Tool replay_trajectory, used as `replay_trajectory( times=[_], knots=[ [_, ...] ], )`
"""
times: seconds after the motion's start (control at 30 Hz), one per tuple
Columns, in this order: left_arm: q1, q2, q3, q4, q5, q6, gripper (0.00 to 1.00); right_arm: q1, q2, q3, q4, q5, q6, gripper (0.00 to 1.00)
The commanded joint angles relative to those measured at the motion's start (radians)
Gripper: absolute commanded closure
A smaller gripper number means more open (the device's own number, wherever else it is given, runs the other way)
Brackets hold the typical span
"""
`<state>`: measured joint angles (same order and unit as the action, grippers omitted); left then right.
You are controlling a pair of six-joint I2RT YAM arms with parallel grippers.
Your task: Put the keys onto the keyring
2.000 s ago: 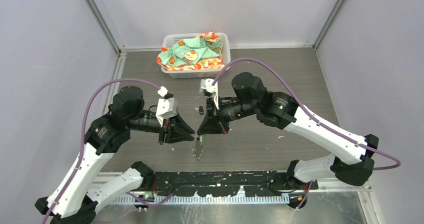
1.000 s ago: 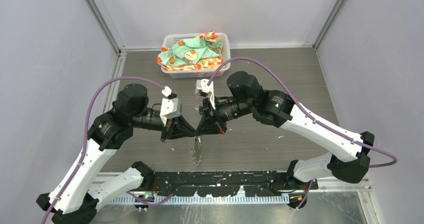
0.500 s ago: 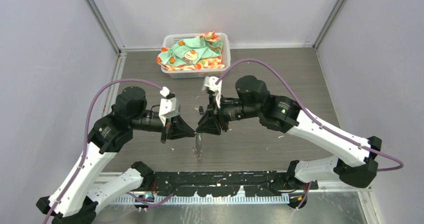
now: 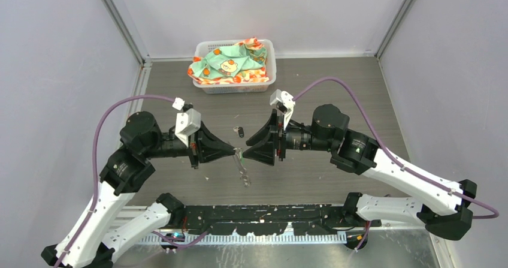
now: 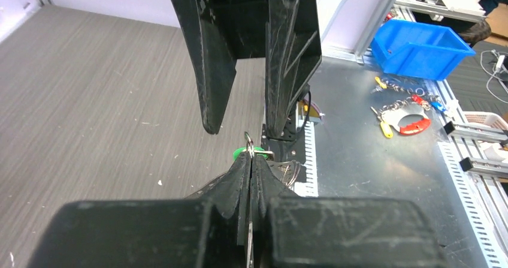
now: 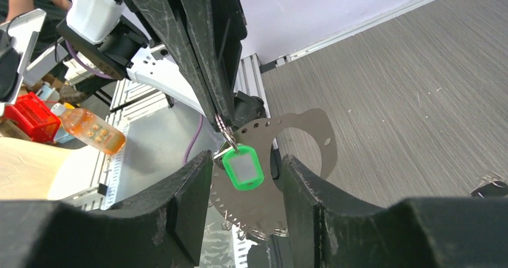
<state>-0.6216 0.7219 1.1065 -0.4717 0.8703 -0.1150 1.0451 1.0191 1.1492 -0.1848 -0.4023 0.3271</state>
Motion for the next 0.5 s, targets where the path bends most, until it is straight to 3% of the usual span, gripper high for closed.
replay_trajectory(
  times=[0.0, 0.17, 0.37, 0.47],
  knots=[
    [-0.002, -0.013, -0.005, 0.129, -0.05, -0.054, 1.0, -0.003, 0.005, -0.014, 0.117, -0.002, 0.052, 0.48],
    [-0.002, -0.013, -0.009, 0.13, -0.028, -0.058, 1.0, -0.003, 0.012, -0.027, 0.151, 0.0, 0.06, 0.51],
    [-0.001, -0.022, -0.019, 0.125, -0.045, -0.03, 1.0, -0.002, 0.02, -0.017, 0.154, -0.018, 0.058, 0.84],
    [-0.002, -0.031, -0.029, 0.139, -0.064, -0.031, 1.0, -0.003, 0.016, -0.019, 0.132, -0.021, 0.052, 0.96]
  ],
)
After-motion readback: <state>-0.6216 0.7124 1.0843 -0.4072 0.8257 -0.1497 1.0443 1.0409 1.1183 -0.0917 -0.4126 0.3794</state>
